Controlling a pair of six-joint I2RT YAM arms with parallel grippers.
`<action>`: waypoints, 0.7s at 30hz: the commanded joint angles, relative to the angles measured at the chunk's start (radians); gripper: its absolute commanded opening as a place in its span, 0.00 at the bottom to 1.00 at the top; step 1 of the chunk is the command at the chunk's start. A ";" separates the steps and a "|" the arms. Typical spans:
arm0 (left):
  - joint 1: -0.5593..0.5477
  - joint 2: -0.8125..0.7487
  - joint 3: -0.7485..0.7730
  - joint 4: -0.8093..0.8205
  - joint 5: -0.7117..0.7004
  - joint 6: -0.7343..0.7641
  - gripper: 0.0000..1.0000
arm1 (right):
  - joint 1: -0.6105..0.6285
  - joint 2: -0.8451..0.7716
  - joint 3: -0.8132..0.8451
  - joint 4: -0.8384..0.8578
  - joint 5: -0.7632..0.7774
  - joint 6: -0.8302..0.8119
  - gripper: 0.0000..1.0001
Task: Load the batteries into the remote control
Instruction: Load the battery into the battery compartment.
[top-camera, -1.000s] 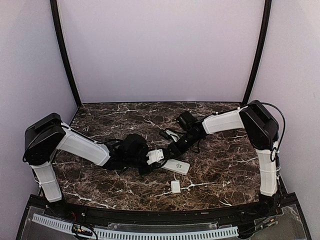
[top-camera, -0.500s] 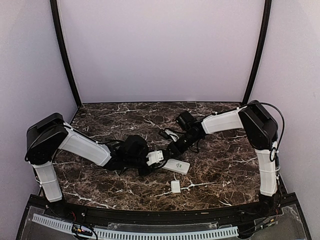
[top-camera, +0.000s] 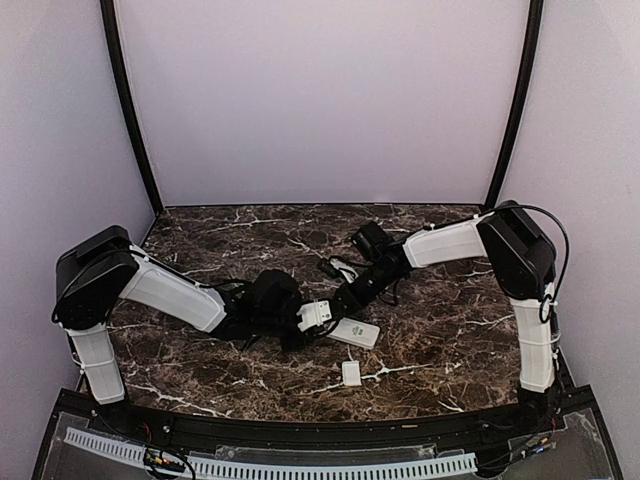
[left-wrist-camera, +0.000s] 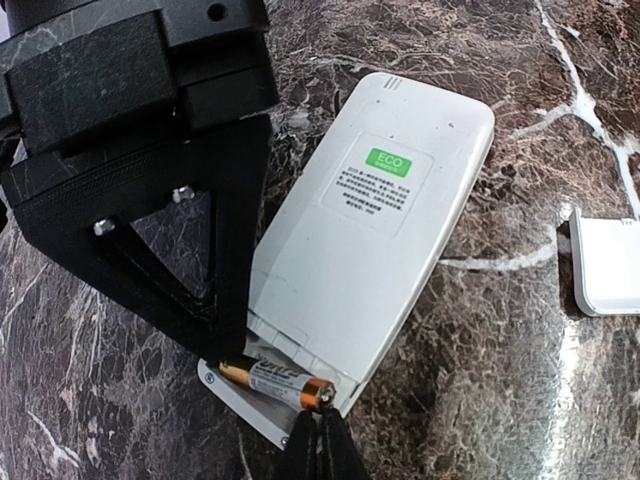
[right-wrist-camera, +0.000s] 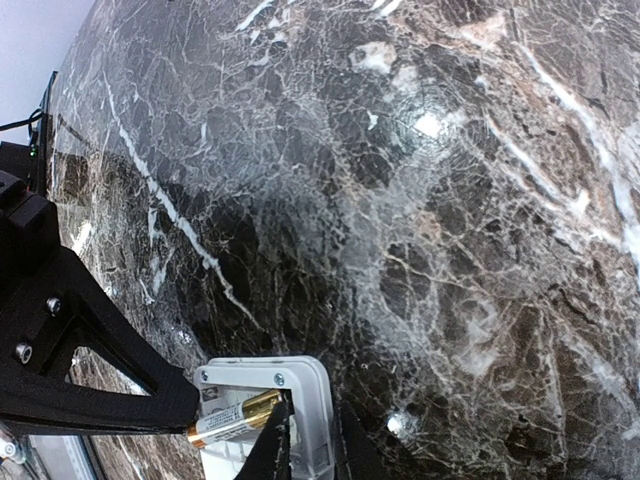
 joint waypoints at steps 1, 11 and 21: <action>0.007 -0.019 -0.017 -0.030 -0.028 0.001 0.04 | 0.018 0.013 0.010 -0.001 0.011 0.005 0.14; 0.010 -0.071 -0.005 -0.078 -0.003 -0.030 0.24 | 0.018 0.004 0.003 0.007 0.017 0.028 0.14; 0.016 -0.047 0.025 -0.068 -0.018 -0.056 0.33 | 0.020 -0.006 -0.005 0.009 0.023 0.034 0.13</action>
